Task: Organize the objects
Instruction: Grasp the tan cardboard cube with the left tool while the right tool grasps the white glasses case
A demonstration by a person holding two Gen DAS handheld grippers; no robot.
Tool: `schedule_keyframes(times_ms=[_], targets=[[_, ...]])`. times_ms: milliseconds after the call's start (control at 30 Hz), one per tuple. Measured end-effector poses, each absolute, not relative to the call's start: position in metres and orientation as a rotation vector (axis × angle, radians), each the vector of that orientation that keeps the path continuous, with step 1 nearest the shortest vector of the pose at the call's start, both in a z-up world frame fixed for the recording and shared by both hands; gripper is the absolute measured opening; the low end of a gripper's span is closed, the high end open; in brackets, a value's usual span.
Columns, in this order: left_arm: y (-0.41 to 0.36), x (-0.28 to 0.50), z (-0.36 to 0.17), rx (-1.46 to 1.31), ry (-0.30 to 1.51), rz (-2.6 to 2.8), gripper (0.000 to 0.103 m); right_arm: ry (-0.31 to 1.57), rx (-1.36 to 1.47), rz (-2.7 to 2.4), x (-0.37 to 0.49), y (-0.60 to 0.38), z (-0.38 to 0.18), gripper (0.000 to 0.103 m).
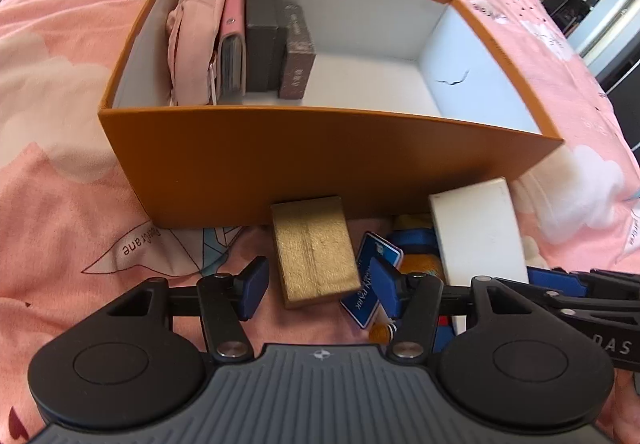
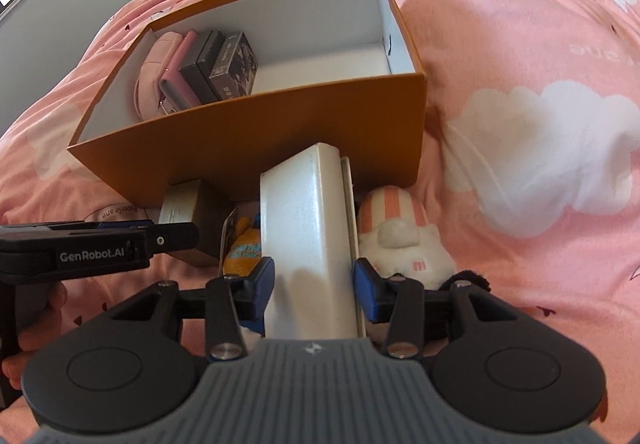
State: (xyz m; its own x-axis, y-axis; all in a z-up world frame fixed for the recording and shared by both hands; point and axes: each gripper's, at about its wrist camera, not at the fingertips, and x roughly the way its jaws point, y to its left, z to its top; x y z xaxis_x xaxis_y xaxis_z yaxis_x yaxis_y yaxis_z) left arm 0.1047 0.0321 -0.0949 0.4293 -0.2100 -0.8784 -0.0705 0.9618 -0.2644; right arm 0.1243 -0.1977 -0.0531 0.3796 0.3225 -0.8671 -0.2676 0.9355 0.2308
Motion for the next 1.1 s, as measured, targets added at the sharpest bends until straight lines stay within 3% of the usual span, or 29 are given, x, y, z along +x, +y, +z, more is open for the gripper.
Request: schedule_keyframes(times_ms=[300, 600, 733, 800, 1000, 1100], targets=[[0.035, 0.12, -0.107, -0.308, 1.183, -0.057, 0.064, 1.17, 0.193, 0.419, 0.146, -0.21, -0.068, 0.049], [0.034, 0.124, -0.114, -0.321, 1.215, -0.065, 0.057, 1.213, 0.327, 0.482, 0.159, -0.216, -0.085, 0.062], [0.037, 0.122, -0.114, -0.333, 1.215, -0.068, 0.054, 1.217, 0.31, 0.483, 0.16, -0.21, -0.083, 0.062], [0.038, 0.121, -0.114, -0.338, 1.218, -0.065, 0.054, 1.203, 0.271, 0.478, 0.156, -0.208, -0.078, 0.054], [0.039, 0.119, -0.112, -0.33, 1.223, -0.068, 0.053, 1.186, 0.159, 0.518, 0.142, -0.198, -0.062, 0.045], [0.038, 0.119, -0.111, -0.321, 1.225, -0.072, 0.053, 1.201, 0.19, 0.513, 0.145, -0.2, -0.067, 0.048]])
